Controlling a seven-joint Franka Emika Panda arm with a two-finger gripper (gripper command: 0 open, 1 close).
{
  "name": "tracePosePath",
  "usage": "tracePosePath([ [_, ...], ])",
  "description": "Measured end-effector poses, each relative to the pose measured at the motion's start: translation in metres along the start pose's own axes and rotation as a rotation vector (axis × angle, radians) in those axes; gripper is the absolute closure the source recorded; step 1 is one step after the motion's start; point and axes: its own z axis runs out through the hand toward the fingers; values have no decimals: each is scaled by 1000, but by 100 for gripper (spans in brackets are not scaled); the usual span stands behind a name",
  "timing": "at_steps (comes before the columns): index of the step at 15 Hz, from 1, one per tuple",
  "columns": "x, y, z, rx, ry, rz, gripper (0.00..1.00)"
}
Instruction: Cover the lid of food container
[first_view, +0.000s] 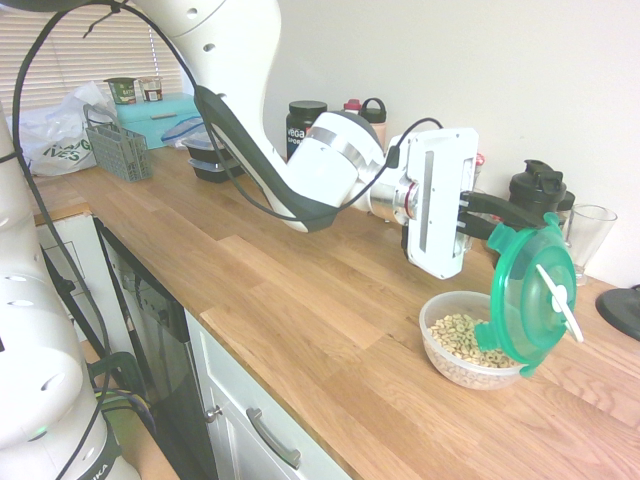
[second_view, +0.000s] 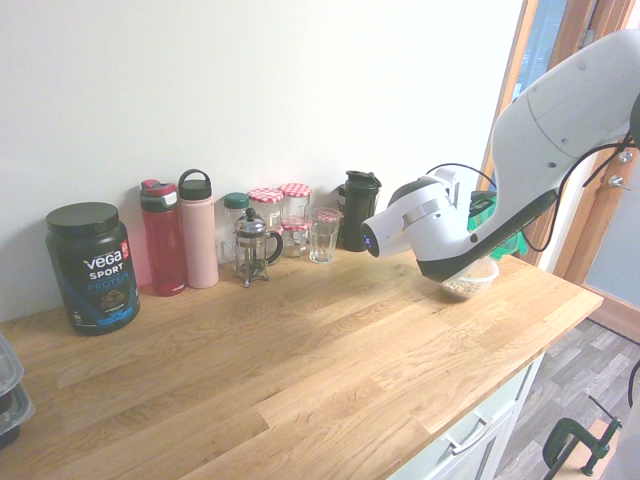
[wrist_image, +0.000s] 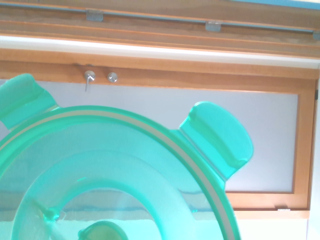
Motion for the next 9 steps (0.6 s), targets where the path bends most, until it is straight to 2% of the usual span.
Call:
tracePosePath([
  [9, 3, -9, -2, 6, -1, 10, 100],
])
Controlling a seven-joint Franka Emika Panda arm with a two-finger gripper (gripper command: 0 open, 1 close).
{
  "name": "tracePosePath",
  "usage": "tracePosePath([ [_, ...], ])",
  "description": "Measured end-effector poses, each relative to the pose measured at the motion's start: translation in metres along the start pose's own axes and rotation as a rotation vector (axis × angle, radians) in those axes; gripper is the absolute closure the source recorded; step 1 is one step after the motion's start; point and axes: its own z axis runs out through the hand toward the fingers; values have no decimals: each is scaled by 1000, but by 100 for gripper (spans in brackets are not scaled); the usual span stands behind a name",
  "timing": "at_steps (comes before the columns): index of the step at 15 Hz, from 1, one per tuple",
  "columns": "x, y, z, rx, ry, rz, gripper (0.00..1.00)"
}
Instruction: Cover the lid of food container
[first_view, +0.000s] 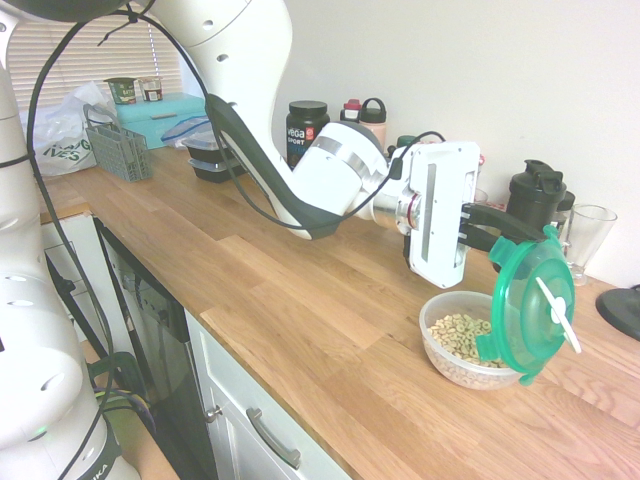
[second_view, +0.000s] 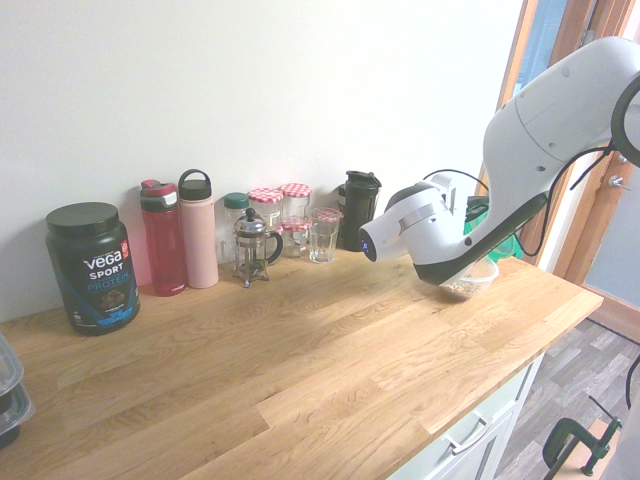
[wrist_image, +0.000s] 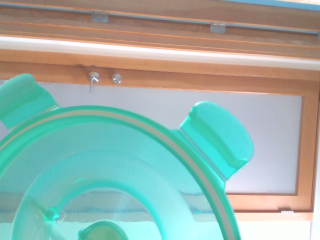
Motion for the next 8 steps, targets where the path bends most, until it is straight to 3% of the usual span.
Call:
tracePosePath([
  [8, -1, -8, -10, 9, 4, -11, 100],
])
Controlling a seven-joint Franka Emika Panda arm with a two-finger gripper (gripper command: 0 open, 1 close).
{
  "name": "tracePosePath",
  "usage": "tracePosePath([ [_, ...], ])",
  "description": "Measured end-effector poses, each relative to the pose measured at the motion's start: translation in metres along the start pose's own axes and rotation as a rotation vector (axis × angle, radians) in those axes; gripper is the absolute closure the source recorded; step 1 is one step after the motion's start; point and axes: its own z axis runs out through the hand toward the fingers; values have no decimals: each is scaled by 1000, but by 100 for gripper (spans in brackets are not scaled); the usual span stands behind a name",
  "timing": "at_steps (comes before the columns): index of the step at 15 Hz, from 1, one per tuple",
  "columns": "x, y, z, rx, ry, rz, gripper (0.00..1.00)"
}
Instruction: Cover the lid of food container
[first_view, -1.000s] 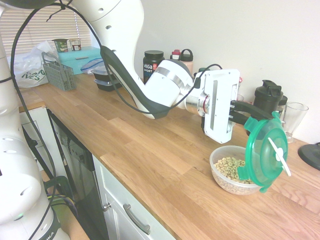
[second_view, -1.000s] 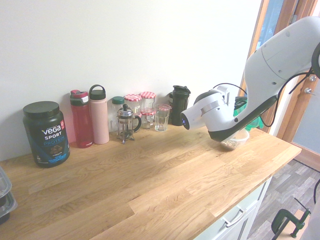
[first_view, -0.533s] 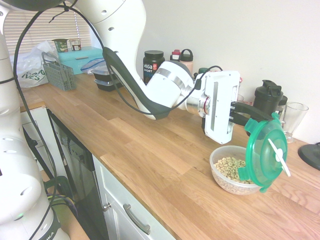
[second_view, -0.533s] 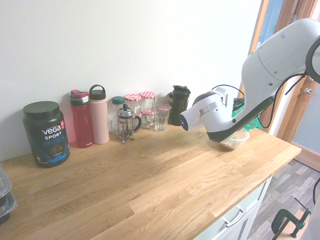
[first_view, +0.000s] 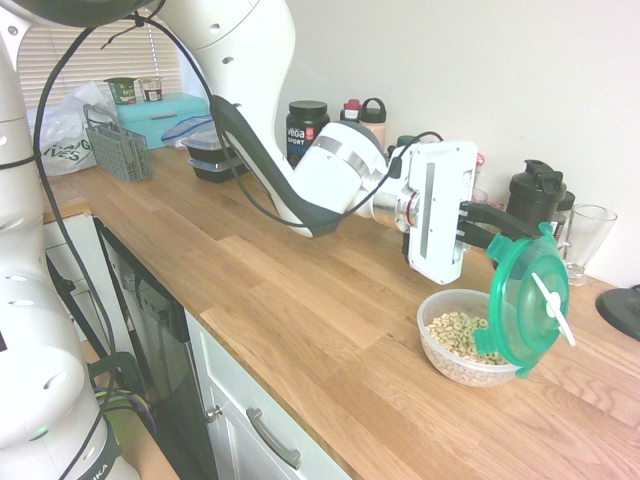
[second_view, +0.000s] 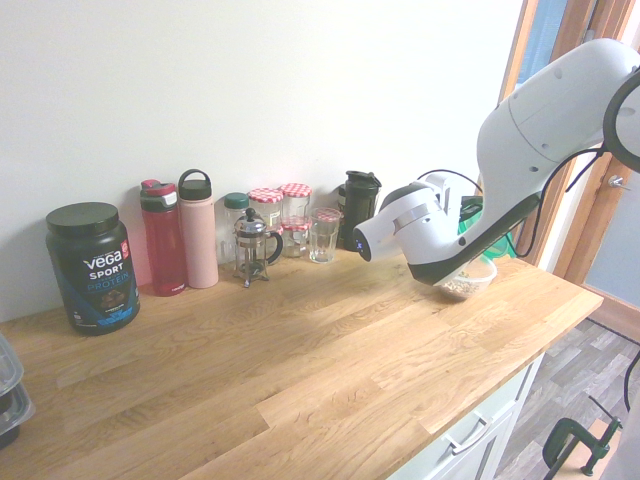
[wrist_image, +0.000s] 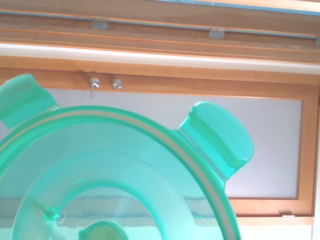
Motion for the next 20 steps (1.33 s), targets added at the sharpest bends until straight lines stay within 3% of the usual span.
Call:
tracePosePath([
  [6, 0, -2, -10, 15, 3, -2, 100],
  [7, 0, -2, -19, 28, 3, -2, 0],
  [10, -8, -1, -62, 90, 14, -18, 0],
  [13, -14, -1, -77, 112, 19, -30, 0],
  [20, -25, 1, -115, 274, -93, -33, 0],
])
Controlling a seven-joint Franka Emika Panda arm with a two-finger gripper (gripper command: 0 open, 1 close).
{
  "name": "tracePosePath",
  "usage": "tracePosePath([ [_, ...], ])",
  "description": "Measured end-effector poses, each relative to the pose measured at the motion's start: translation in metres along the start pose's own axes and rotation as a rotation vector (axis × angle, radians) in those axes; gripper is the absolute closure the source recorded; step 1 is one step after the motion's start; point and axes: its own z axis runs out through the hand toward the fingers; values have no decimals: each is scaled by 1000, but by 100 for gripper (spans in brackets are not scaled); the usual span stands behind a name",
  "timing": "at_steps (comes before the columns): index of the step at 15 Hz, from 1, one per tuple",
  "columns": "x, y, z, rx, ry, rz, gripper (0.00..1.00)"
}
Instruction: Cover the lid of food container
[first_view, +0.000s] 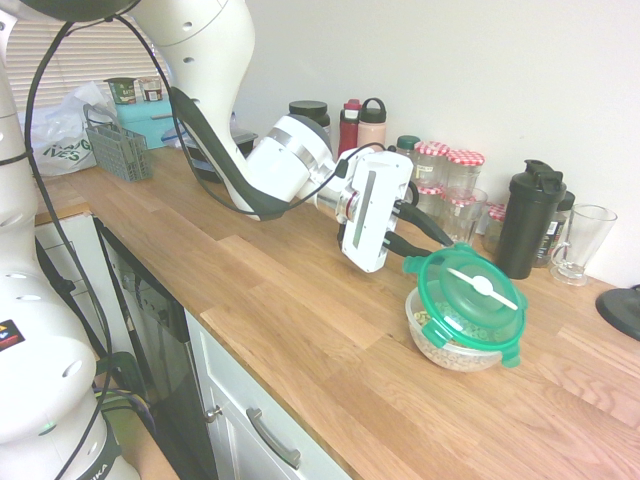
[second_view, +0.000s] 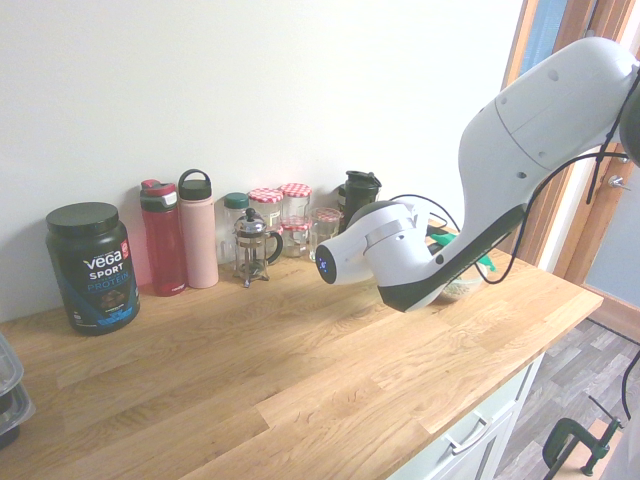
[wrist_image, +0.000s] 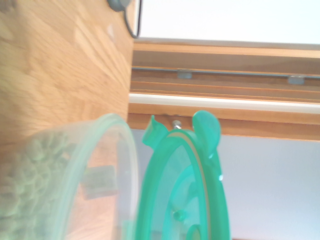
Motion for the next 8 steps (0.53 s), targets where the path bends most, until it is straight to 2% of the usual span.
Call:
tracePosePath([
  [3, 1, 1, -14, 83, -150, 14, 0],
  [5, 23, 11, -26, 145, -272, 25, 0],
  [8, 63, 49, -50, 264, -461, 54, 0],
])
